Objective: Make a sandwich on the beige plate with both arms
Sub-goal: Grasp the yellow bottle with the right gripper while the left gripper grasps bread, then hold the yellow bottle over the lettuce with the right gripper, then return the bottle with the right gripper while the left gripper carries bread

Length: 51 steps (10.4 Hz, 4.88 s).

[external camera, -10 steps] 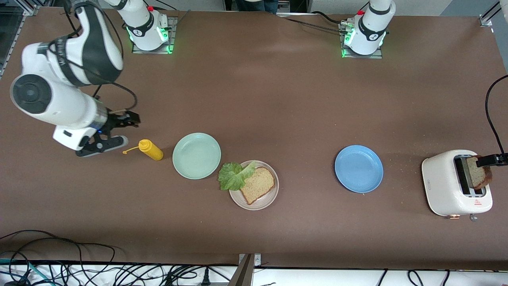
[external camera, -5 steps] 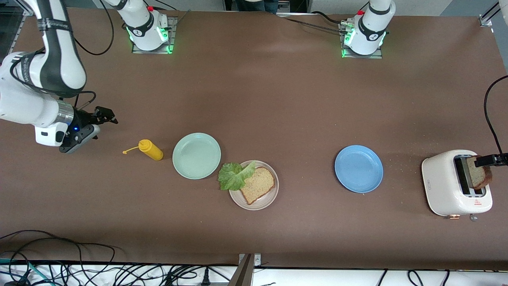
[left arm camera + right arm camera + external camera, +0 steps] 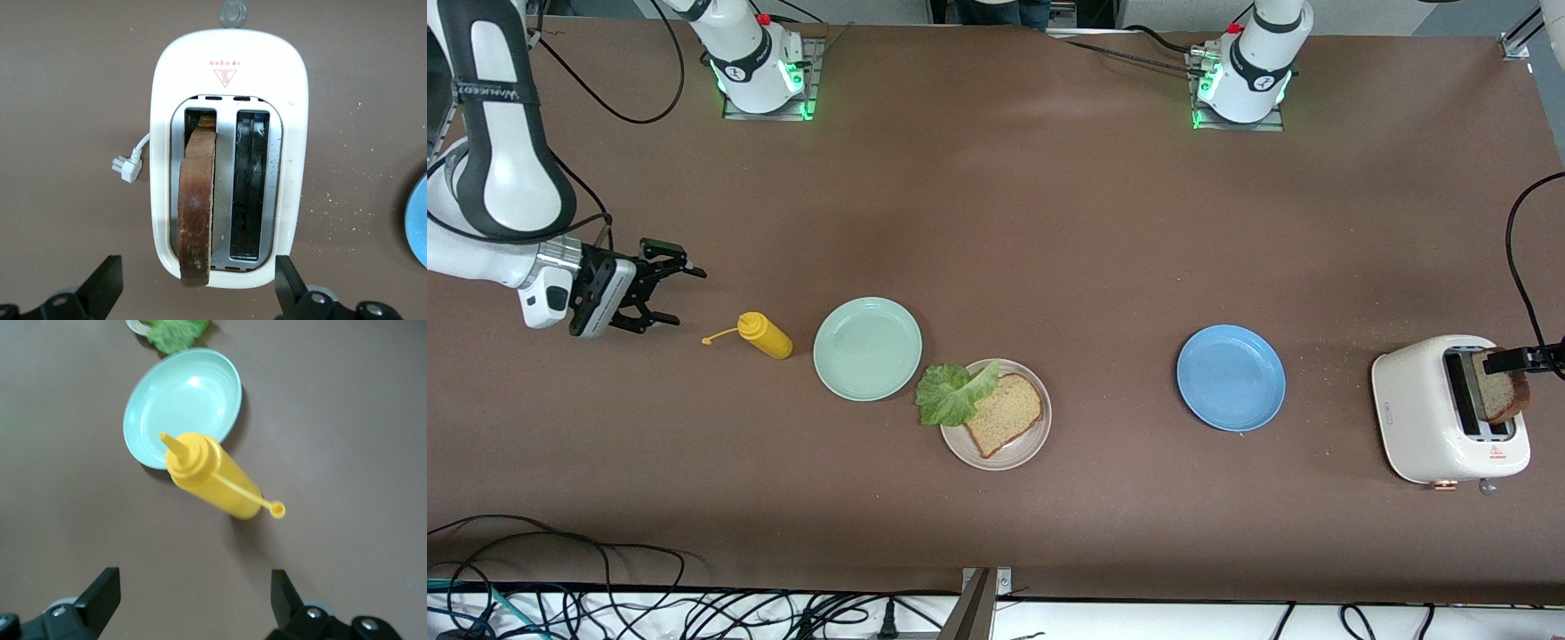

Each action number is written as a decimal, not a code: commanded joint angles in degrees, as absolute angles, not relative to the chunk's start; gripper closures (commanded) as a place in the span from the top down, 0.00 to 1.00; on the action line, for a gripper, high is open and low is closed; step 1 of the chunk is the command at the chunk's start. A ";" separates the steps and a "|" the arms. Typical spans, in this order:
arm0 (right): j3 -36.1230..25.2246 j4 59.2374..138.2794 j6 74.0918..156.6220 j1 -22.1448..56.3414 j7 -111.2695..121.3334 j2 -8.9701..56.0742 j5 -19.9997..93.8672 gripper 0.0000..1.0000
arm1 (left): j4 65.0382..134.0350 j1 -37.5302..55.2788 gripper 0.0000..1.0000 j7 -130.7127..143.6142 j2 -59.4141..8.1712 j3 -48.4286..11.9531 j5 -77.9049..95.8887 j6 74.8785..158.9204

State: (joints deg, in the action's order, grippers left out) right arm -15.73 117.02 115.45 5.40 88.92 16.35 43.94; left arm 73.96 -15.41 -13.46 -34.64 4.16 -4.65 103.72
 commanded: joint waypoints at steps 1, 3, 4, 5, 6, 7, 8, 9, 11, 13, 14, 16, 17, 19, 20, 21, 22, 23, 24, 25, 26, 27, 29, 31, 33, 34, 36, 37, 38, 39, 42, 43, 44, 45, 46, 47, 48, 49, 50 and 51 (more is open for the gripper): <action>-15.38 117.25 112.86 3.17 103.74 21.16 54.10 1.00 | 74.00 -16.52 0.97 -14.41 -35.86 3.60 -5.71 104.15; -15.38 117.16 111.54 1.94 115.08 25.90 62.36 1.00 | 73.83 -16.52 0.77 -14.50 -36.38 3.60 -5.89 104.24; -15.38 116.90 110.32 1.93 119.23 28.28 66.67 1.00 | 73.74 -16.52 0.66 -14.50 -36.56 3.60 -5.98 104.24; -15.29 116.81 109.43 2.02 123.97 30.21 71.49 1.00 | 73.74 -16.52 0.50 -14.50 -36.65 3.60 -5.89 104.24; -15.12 116.81 107.42 2.11 127.23 31.54 76.42 1.00 | 73.74 -16.52 0.36 -14.50 -36.65 3.60 -5.89 104.24; -14.86 116.55 106.01 2.11 129.79 33.64 79.16 1.00 | 73.65 -16.52 0.24 -14.50 -36.65 3.60 -5.89 104.24; -14.68 116.19 104.43 2.20 132.34 34.79 82.23 1.00 | 73.65 -16.52 0.08 -14.50 -36.56 3.60 -5.89 104.67; -14.33 115.84 104.15 2.28 134.71 35.41 84.35 1.00 | 73.57 -16.52 0.00 -14.50 -36.56 3.60 -5.80 104.76; -13.19 115.14 104.06 2.29 136.67 35.42 85.34 0.88 | 73.30 -16.44 0.00 -14.50 -36.04 3.52 -5.71 104.68; -13.18 114.87 104.15 2.55 136.41 35.42 85.52 0.32 | 72.95 -16.00 0.00 -14.33 -33.76 3.25 -5.45 104.33; -13.18 114.87 104.06 2.64 135.10 35.42 85.34 0.10 | 72.17 -16.00 0.00 -14.24 -32.71 3.16 -5.54 104.15; -13.18 114.09 104.67 3.16 129.15 35.24 84.47 0.00 | 72.07 -15.91 0.00 -14.24 -29.72 3.08 -5.45 103.19; -13.18 113.12 105.55 3.77 125.37 35.07 82.72 0.00 | 72.07 -15.91 0.00 -14.24 -28.58 2.73 -5.28 102.66; -13.10 109.36 109.15 5.00 115.80 34.80 77.02 0.00 | 72.07 -15.82 0.00 -14.15 -26.38 2.72 -2.91 101.43; -13.18 107.25 109.60 6.23 109.40 34.80 73.69 0.00 | 72.07 -15.82 0.00 -13.89 -25.32 2.72 -1.42 100.73; -13.10 104.01 111.08 7.46 101.59 34.63 67.74 0.00 | 72.07 -15.82 0.00 -13.54 -24.53 2.64 0.42 99.07; -12.83 99.97 111.44 8.60 92.64 34.63 59.85 0.00 | 72.07 -15.73 0.00 -13.36 -23.56 2.46 2.35 98.10; -11.27 96.54 111.62 8.87 83.59 34.54 53.50 0.00 | 72.07 -15.73 0.00 -13.10 -22.86 2.29 3.42 96.78; -9.68 93.37 111.53 9.40 77.06 34.80 47.70 0.00 | 72.07 -15.73 0.00 -12.49 -22.68 2.02 3.51 95.29; -8.19 91.25 111.79 10.27 70.38 34.98 43.37 0.00 | 72.07 -15.82 0.00 -11.44 -21.89 1.33 4.82 94.23; -7.83 89.14 111.97 12.02 63.61 35.07 39.68 0.00 | 72.07 -15.82 0.00 -9.86 -21.19 1.32 6.14 94.04; -7.74 86.95 111.97 13.78 56.50 35.16 34.59 0.00 | 72.07 -15.73 0.00 -8.71 -21.18 1.58 7.89 94.04; -5.90 83.08 111.97 17.21 48.80 35.68 21.77 0.00 | 72.07 -15.82 0.00 -7.39 -21.18 1.50 9.75 94.13; -5.89 78.25 111.88 21.16 46.16 37.35 12.87 0.00 | 72.07 -16.52 0.00 -6.15 -21.18 1.84 14.65 94.13; -6.42 72.71 111.62 27.48 45.35 39.89 -1.50 0.00 | 72.25 -16.44 0.00 -5.98 -21.27 1.76 14.68 94.13; -6.42 70.77 111.53 30.47 45.35 41.21 -9.93 0.00 | 72.33 -16.44 0.00 -6.06 -21.27 1.76 14.76 94.13; -6.42 69.09 111.18 34.79 44.31 43.15 -21.58 0.00 | 72.33 -16.44 0.00 -5.98 -21.27 1.76 14.77 94.13; -6.85 69.00 111.18 36.37 42.38 43.76 -23.71 0.00 | 72.42 -16.44 0.00 -5.98 -21.36 1.76 14.77 94.13; -9.12 66.91 111.18 39.26 40.80 45.68 -26.86 0.00 | 72.51 -16.35 0.00 -5.98 -21.36 1.67 14.77 94.13; -11.92 63.58 111.09 42.59 40.52 49.01 -29.68 0.00 | 72.68 -16.35 0.00 -6.06 -21.36 1.67 14.77 94.13; -15.64 62.49 110.83 47.11 40.43 50.98 -31.82 0.00 | 73.21 -16.44 0.00 -6.24 -21.36 1.67 14.77 94.04; -15.47 62.66 110.66 46.85 40.69 50.37 -31.29 0.00 | 73.21 -16.35 0.00 -6.07 -21.36 1.67 14.85 94.04; -15.29 63.54 110.48 46.50 40.87 48.53 -29.29 0.00 | 73.21 -16.17 0.00 -5.98 -21.36 1.67 14.94 94.04; -15.38 65.89 110.04 44.84 41.13 45.82 -23.79 0.00 | 73.21 -15.91 0.00 -5.98 -21.44 1.67 14.94 94.04; -15.29 69.40 110.04 43.08 41.22 42.40 -18.68 0.00 | 73.21 -15.73 0.00 -5.11 -21.45 1.58 14.94 94.04; -15.21 73.26 110.13 41.15 42.35 39.32 -14.63 0.00 | 73.21 -15.65 0.00 -3.88 -21.45 1.41 15.03 94.04; -14.68 76.08 110.21 38.87 45.50 36.68 -7.89 0.00 | 73.21 -15.21 0.00 -2.13 -21.45 0.28 15.03 94.04; -14.59 78.81 110.74 36.06 49.88 34.56 0.79 0.00 | 72.78 -15.03 0.00 1.98 -21.45 -1.65 15.12 94.04; -14.59 81.27 110.39 33.43 54.53 32.98 9.49 0.00 | 72.51 -14.68 0.00 6.89 -21.62 -3.93 15.12 94.04; -14.59 83.73 110.48 30.88 60.06 31.48 15.06 0.00 | 72.42 -13.81 0.00 12.51 -21.88 -6.30 15.03 94.13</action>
